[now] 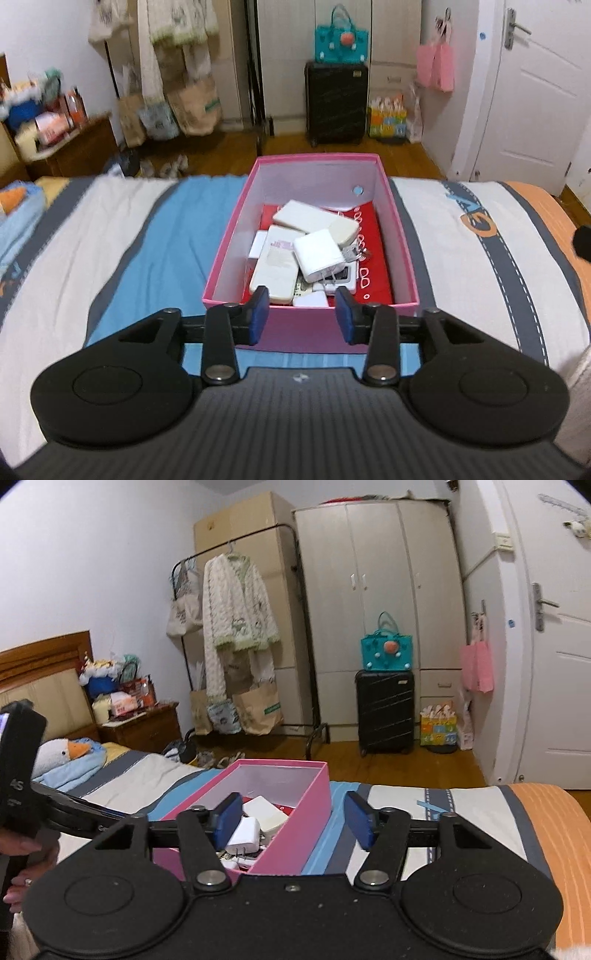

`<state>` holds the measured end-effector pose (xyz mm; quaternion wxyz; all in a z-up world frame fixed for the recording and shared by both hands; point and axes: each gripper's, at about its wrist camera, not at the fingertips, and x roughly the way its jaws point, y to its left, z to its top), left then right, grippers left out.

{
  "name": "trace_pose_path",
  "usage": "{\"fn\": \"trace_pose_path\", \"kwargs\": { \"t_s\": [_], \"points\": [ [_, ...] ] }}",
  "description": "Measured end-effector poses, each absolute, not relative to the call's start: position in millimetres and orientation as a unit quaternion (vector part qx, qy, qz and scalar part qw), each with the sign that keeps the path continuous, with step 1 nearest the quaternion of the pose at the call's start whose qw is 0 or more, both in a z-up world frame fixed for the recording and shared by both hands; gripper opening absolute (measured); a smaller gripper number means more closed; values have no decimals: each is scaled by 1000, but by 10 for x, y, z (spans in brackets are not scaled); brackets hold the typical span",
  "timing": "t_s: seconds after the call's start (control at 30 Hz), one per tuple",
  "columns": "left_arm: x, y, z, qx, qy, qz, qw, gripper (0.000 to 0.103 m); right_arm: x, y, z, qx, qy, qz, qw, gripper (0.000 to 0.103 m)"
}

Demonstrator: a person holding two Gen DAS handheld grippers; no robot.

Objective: Organize rigid objects

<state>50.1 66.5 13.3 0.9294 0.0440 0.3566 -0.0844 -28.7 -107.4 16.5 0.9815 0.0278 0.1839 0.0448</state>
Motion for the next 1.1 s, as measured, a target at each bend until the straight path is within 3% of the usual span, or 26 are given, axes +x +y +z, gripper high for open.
{"fn": "trace_pose_path", "kwargs": {
  "t_s": [0.2,0.3,0.33,0.37,0.77,0.87,0.93,1.1],
  "points": [
    [157,595,78,21,334,-101,937,45,-441,-1075,-17,19,190,20,981,75],
    [37,563,51,20,323,-103,941,52,-483,-1087,-36,25,189,18,981,90],
    [14,550,49,22,321,-102,941,57,-495,-1083,-42,27,188,19,982,101],
    [-14,537,46,20,317,-100,943,58,-500,-1072,-45,26,188,18,982,103],
    [-174,425,6,37,298,-115,947,71,-618,-1079,-65,36,202,-64,977,103],
    [-187,426,9,37,290,-115,949,84,-630,-1078,-70,31,205,-63,976,103],
    [-201,414,-6,40,290,-114,949,103,-643,-1064,-71,27,206,-63,976,103],
    [-205,349,-45,61,304,-111,944,103,-665,-1027,-50,20,206,-64,976,103]
  ]
}}
